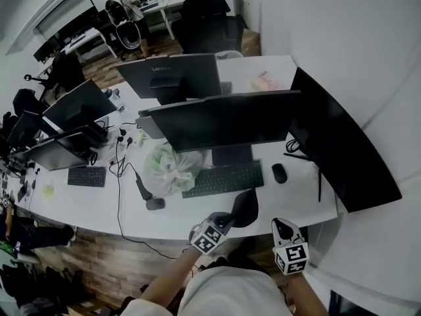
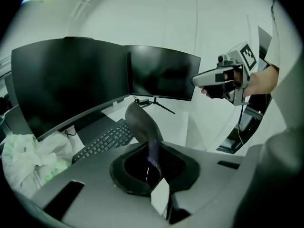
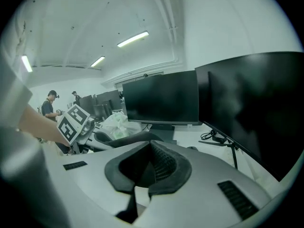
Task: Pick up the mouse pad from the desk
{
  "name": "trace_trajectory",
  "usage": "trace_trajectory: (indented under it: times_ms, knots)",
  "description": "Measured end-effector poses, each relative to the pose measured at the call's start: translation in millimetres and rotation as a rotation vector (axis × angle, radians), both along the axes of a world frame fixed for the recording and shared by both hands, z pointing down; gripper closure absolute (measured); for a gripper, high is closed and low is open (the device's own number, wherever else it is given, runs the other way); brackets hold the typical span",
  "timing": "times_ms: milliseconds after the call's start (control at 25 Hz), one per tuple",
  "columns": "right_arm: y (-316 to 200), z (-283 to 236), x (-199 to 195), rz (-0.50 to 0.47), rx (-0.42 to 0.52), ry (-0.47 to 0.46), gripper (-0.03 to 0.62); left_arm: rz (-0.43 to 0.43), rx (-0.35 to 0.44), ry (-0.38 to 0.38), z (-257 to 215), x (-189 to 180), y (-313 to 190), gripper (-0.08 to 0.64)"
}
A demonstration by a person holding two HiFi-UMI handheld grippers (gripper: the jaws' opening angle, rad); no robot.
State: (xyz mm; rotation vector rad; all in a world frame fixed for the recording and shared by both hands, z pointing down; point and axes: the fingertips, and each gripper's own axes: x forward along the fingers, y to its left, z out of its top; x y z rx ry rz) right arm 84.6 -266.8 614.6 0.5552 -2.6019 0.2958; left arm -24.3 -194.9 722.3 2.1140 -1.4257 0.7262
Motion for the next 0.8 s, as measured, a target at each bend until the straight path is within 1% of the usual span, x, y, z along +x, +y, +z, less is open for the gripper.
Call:
trace_trajectory:
  times_ms: [120,480,640,800]
  knots:
    - [14,-15,-10,-0.015,0.028,-0.004,0.580,-0.040,0.029,0.002,-20,-14,18,0.518]
    - [72,-56,-34,-0.072,0.113,-0.024,0.580,-0.188,0.091,0.052,-84,-54,89,0.518]
    - [94,-71,-35,-0.068,0.139,-0.045,0.580,-0.239,0.171,0.084,-108,-63,115,0.518]
    - [117,-89,-30,-0.054,0.147,-0.085,0.580,-0.265,0.229,0.099,-135,-64,143,0.518]
